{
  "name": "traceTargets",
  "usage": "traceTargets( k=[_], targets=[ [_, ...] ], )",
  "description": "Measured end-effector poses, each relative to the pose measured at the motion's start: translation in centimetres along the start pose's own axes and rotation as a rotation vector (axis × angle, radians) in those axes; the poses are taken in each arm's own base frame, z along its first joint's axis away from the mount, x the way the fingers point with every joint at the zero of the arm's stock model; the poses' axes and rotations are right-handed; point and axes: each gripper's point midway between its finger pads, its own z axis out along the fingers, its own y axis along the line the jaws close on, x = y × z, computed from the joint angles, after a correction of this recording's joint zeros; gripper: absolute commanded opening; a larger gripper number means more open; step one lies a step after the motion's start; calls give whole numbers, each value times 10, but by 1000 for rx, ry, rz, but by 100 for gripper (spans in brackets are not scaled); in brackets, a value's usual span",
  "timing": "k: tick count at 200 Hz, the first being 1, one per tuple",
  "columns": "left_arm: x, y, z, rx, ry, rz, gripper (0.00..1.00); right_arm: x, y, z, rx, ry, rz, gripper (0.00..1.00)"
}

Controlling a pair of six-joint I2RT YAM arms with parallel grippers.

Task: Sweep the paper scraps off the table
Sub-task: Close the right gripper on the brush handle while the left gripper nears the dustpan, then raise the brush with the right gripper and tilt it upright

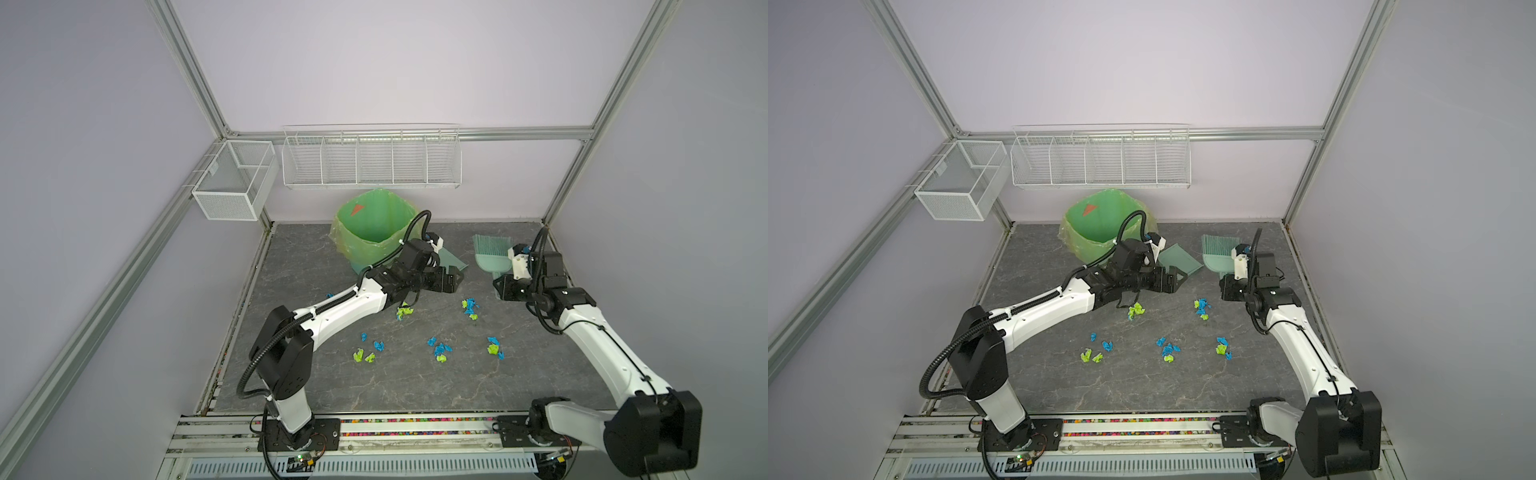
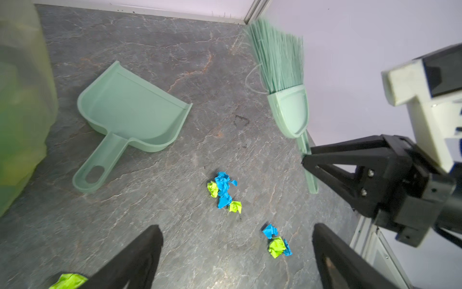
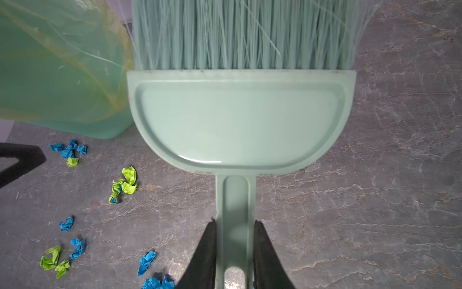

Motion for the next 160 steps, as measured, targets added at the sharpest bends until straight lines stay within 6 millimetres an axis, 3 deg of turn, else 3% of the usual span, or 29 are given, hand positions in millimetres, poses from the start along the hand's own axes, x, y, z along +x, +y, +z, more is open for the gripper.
traceTargets(
  k=[55, 97, 160],
  targets=[
    [-19, -23, 7, 102, -36, -27, 79, 2, 12, -12, -39, -29, -3, 17],
    [-16, -25, 22, 140, -27, -60, 73, 15, 21, -14, -69, -20, 4, 17],
    [-22, -37, 37, 225, -37, -108, 60, 10, 34, -28, -100, -65, -7, 17]
  ],
)
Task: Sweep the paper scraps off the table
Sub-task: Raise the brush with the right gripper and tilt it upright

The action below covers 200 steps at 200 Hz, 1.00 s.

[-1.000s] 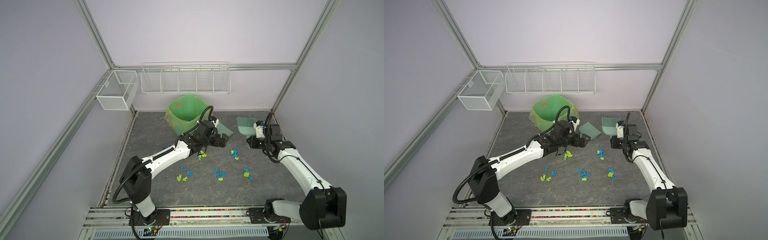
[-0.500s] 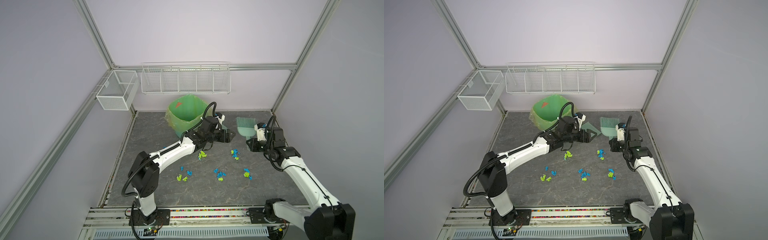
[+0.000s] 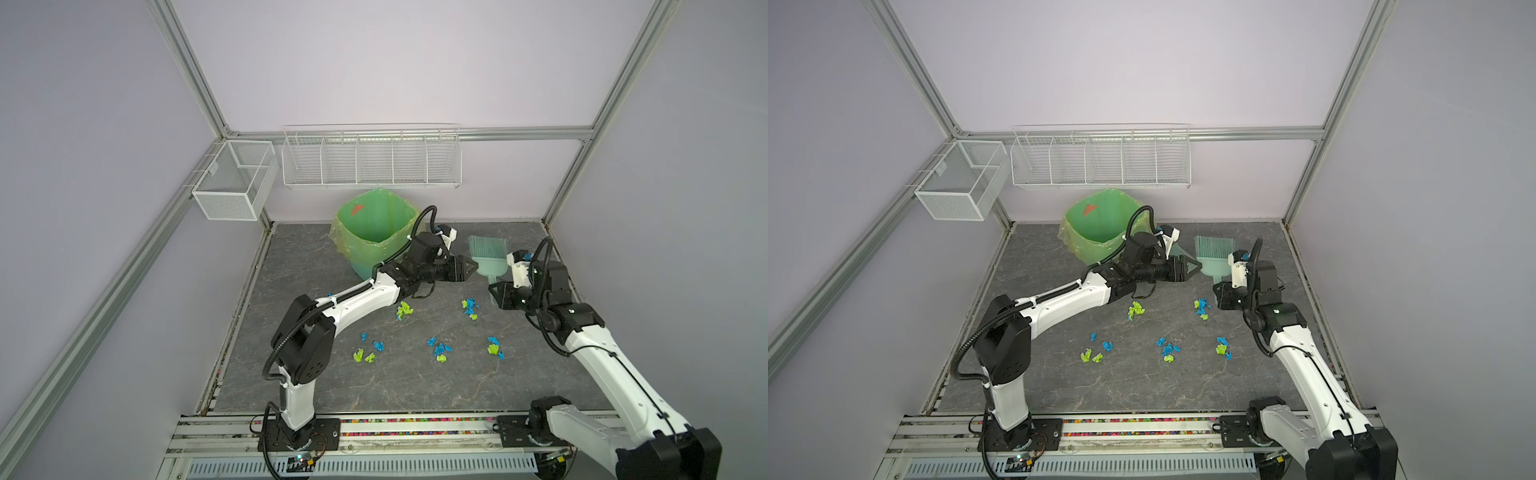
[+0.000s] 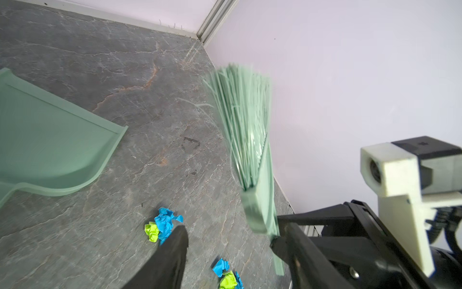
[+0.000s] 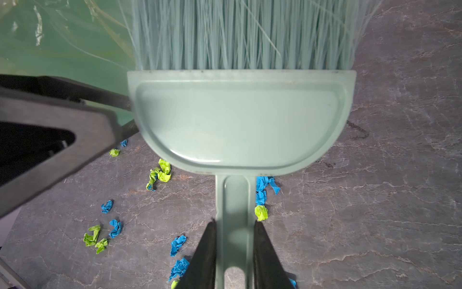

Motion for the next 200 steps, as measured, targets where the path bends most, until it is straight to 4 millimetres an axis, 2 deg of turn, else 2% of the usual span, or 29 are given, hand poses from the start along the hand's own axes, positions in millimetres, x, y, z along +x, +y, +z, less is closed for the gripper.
traceTargets(
  k=[40, 62, 79, 102, 161, 170, 189, 200],
  targets=[
    [2, 0, 7, 23, 5, -39, 57, 2, 2, -2, -6, -4, -3, 17],
    [0, -3, 7, 41, -3, -53, 53, 6, 10, 0, -23, 7, -14, 17],
    [-2, -6, 8, 56, -6, -57, 47, 8, 16, 0, -35, 13, -22, 17],
    [-2, -8, 10, 70, -4, -73, 33, 9, 18, 1, -40, 16, -27, 17],
    [-1, -12, 11, 100, 5, -84, 32, 9, 19, 4, -29, 13, -33, 17],
    [0, -12, 11, 102, 6, -87, 25, 9, 20, 5, -29, 15, -33, 17],
    [-1, -11, 11, 99, 5, -98, 1, 9, 20, 8, -28, 17, -33, 19],
    [-2, -14, 11, 110, 2, -92, 0, 9, 20, 9, -29, 23, -24, 24]
  ],
)
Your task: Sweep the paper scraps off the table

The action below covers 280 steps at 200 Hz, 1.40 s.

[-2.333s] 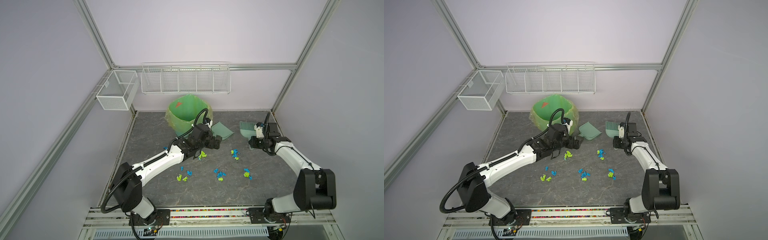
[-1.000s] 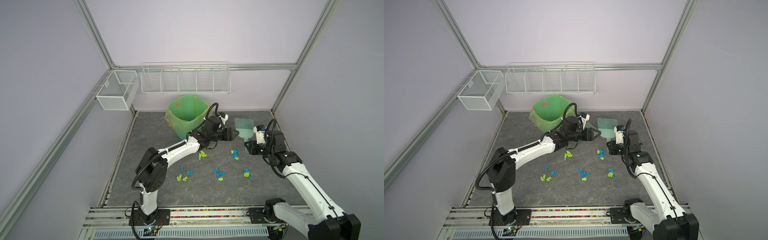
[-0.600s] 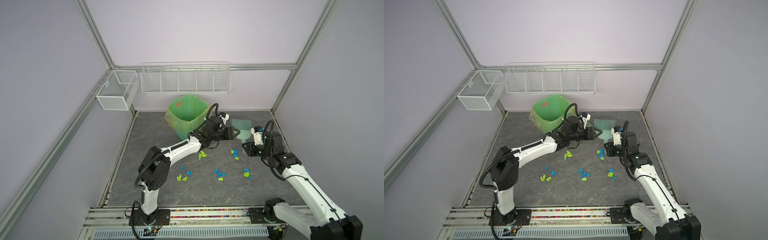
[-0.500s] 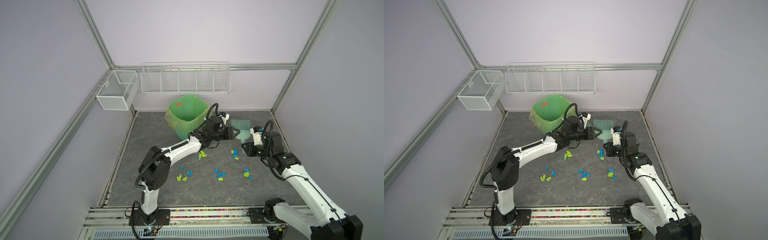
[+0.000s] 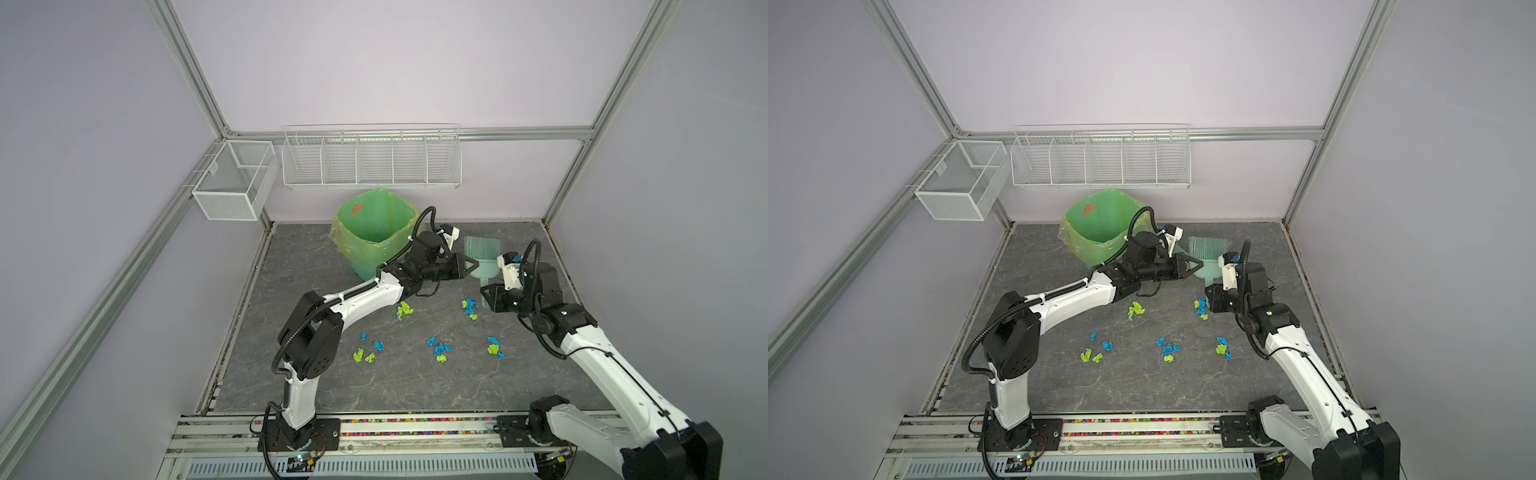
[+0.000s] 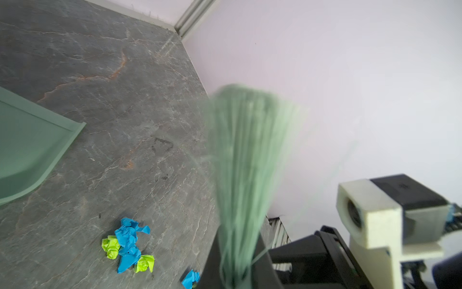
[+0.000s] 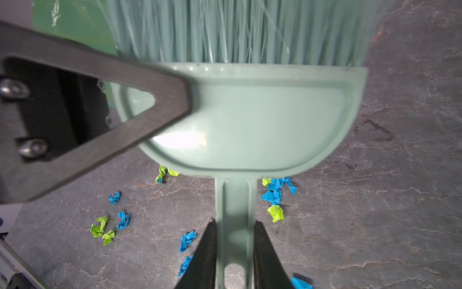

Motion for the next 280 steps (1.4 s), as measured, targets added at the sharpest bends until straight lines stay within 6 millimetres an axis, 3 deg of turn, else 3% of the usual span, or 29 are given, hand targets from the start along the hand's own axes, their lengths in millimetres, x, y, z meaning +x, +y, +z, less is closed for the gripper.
traceTargets(
  k=[39, 86, 182, 205, 221, 249, 280],
  targets=[
    [-1, 2, 0, -5, -4, 0, 0, -12, 6, -4, -17, -25, 22, 48],
    [-10, 14, -6, -31, -19, -13, 0, -22, 15, -8, -56, -57, 41, 69],
    [-44, 24, -23, -44, -119, -20, 0, -18, 0, -11, -194, -132, 278, 80],
    [-51, 27, -26, -45, -145, -32, 0, -19, 1, -10, -233, -141, 325, 88],
    [-57, 33, -29, -64, -171, -50, 0, -23, 2, -11, -264, -162, 353, 100],
    [-70, 38, -38, -99, -222, -69, 0, -32, 3, -12, -326, -201, 426, 89],
    [-81, 25, -47, -76, -259, -76, 0, -45, 8, -13, -395, -232, 480, 89]
  ],
)
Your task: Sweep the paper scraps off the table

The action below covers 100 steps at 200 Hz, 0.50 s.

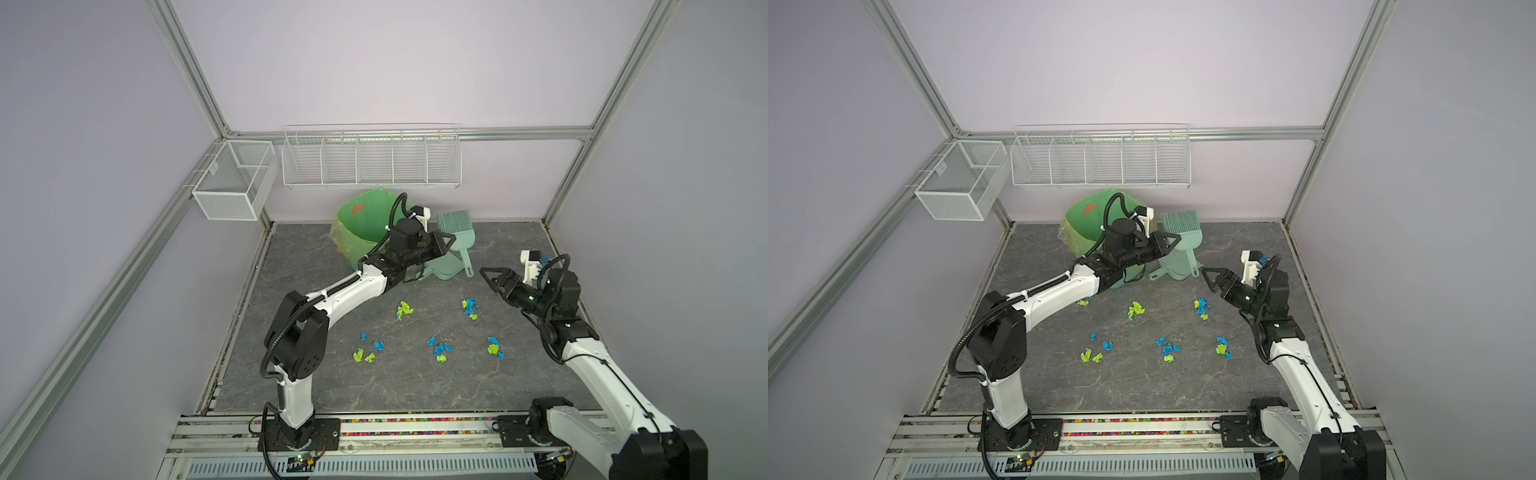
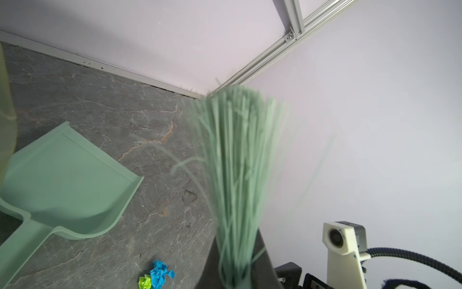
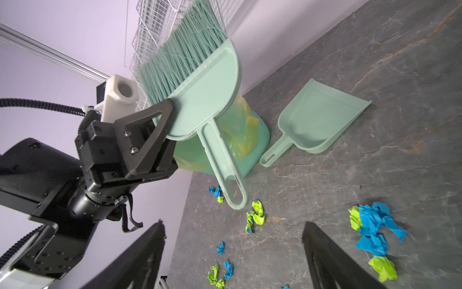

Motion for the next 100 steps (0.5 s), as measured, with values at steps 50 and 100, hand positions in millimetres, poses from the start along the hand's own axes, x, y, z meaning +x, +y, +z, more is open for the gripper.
traceTargets(
  k=[50, 100],
  targets=[
    [-13, -9, -3, 37, -38, -44, 0, -15, 22, 4, -132, -57, 39, 89],
    [-29, -15, -6, 75, -89, -93, 0, -22, 19, 19, -219, -72, 137, 96]
  ],
)
